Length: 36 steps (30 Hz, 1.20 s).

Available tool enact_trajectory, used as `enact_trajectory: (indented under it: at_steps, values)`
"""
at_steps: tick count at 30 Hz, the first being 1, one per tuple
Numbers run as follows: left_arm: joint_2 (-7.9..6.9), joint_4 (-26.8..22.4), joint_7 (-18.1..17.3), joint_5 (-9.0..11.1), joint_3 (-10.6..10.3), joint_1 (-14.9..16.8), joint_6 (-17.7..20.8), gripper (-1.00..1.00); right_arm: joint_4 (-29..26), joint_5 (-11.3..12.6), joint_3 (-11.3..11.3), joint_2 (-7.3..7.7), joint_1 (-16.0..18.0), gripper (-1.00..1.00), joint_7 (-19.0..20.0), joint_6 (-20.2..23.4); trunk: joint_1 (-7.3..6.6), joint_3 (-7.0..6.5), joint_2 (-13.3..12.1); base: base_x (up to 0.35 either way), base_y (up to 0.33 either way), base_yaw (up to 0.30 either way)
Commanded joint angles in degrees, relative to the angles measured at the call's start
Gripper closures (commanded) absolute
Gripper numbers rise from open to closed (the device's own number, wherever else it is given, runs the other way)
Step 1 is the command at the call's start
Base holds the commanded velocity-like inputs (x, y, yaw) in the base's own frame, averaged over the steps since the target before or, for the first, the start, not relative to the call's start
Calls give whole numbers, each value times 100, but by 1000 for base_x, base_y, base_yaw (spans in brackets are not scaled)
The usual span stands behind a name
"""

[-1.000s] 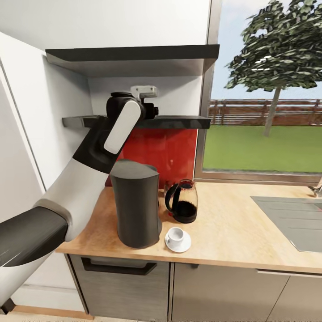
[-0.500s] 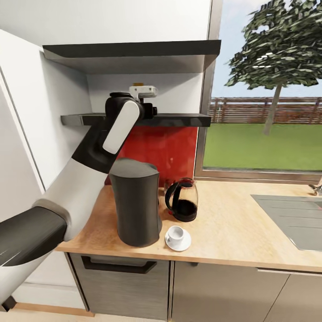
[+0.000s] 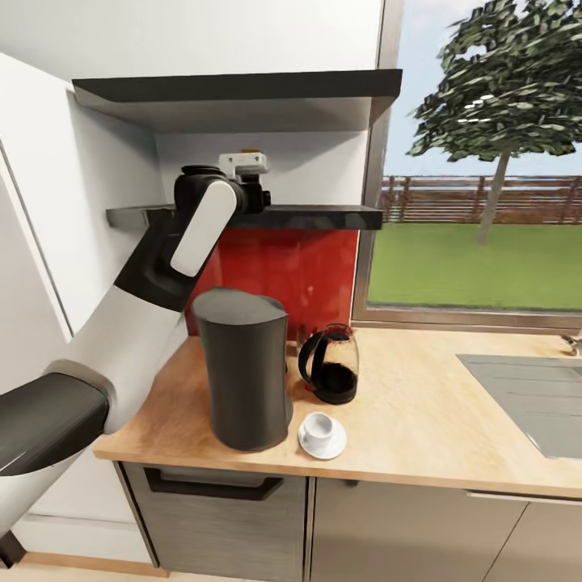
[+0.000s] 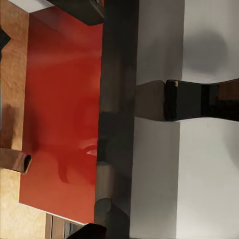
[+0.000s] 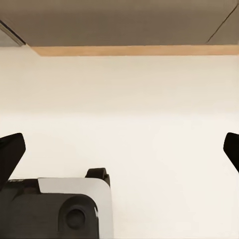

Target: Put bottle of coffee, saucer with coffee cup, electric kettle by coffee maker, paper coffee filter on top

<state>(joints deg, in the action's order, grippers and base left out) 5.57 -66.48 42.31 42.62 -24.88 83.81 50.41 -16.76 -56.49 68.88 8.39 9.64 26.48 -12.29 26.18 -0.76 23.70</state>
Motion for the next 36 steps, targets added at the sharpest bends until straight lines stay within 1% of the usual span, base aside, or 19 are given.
enact_trajectory:
  at_steps: [1, 9, 15, 20, 26, 28, 30, 33, 36]
  values:
    - [-2, -6, 59, 60, -8, 4, 3, -100, -3, -60, 48, -5, 3, -100, 25, -27, 5, 2, 3, 290, 0, 0]
    - [23, -5, 59, 62, -8, 4, 6, -100, 30, -72, 46, -19, 2, -100, 24, -27, 5, 2, 3, 315, 0, 0]
    - [27, -5, 67, 54, -10, 4, -4, -100, 180, -156, 52, -5, -88, -100, 15, -26, 5, 2, 3, 42, 0, 0]
    - [7, 0, 67, 54, -6, 4, 3, -100, 259, -189, 47, -14, -102, -100, -134, -24, 5, 2, 3, 74, 0, 0]
    - [-9, 37, 59, 44, -7, 12, 0, -100, 330, -196, 46, -26, -103, -100, -161, -27, 5, 2, 3, 258, 0, 0]
    - [-117, 52, 54, 33, -1, 12, -12, -100, 331, -196, 42, -40, -103, -100, -161, -27, 5, 2, 3, 188, 0, 0]
    - [-184, 56, 52, 35, 5, 18, -16, -100, 331, -196, 39, -49, -103, -100, -161, -27, 5, 2, 3, 67, 0, 0]
    - [-227, 77, 50, 52, 9, 73, -17, -100, 332, -196, 38, -59, -103, -100, -161, -27, 5, 2, 3, 23, 0, 0]
    - [-246, 201, 50, 52, 7, 181, -14, -100, 332, -196, 37, -64, -103, -100, -161, -27, 5, 2, 3, 3, 0, 0]
